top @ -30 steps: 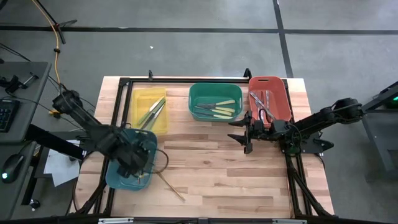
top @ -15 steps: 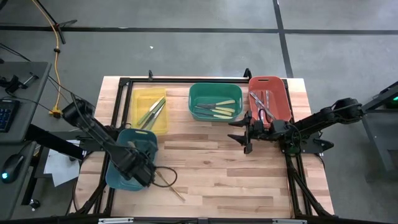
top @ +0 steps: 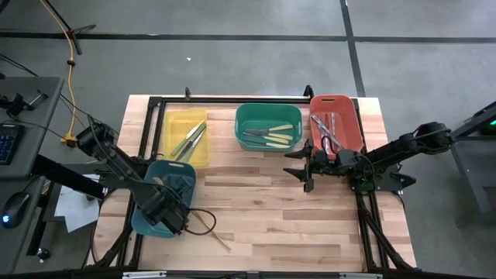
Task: Sort silverware by color (type)
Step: Put the gold knife into the blue bin
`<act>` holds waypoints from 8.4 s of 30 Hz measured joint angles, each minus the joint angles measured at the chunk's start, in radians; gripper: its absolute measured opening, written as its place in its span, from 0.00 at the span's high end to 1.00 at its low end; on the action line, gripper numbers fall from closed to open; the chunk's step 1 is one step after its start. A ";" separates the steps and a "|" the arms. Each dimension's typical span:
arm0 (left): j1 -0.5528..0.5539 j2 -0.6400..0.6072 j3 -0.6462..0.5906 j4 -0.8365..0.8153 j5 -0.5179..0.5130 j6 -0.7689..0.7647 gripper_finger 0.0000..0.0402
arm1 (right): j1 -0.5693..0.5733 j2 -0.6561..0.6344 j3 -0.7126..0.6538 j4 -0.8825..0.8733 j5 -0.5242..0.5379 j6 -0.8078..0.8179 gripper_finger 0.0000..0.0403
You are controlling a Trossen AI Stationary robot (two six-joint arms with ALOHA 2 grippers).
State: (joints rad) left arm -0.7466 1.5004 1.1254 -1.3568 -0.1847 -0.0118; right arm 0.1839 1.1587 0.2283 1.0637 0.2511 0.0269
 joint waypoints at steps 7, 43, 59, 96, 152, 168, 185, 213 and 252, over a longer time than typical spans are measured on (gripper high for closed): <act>-0.021 0.016 0.000 -0.074 0.062 0.212 0.97 | 0.000 0.000 0.000 0.000 0.000 0.003 0.44; -0.020 0.180 -0.011 0.091 0.098 0.457 0.95 | 0.000 0.001 0.000 -0.028 0.000 0.019 0.44; -0.020 0.176 -0.107 0.118 0.159 0.355 0.91 | 0.000 0.001 0.000 -0.028 0.000 0.018 0.44; 0.151 0.068 0.178 -0.172 -0.057 0.098 0.67 | 0.000 0.002 0.000 -0.026 0.010 -0.005 0.44; 0.097 0.542 0.277 0.526 0.147 -0.039 0.68 | 0.000 0.002 0.000 -0.036 0.011 0.018 0.44; 0.109 0.578 0.281 0.538 0.147 -0.020 0.76 | 0.000 0.002 0.000 -0.036 0.011 0.018 0.44; 0.156 0.576 0.278 0.539 0.176 0.068 0.99 | 0.000 0.002 0.000 -0.036 0.011 0.018 0.44; 0.403 0.388 0.274 0.903 0.069 0.284 1.00 | 0.000 0.002 0.000 -0.059 0.011 0.019 0.44; 0.508 -0.559 -0.923 2.341 -0.156 -0.030 1.00 | -0.014 0.129 0.219 -0.006 -0.063 -0.082 0.44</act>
State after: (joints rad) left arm -0.2382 0.9417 0.2028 0.9839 -0.3408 -0.0418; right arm 0.1699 1.2880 0.4474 1.0574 0.1884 -0.0551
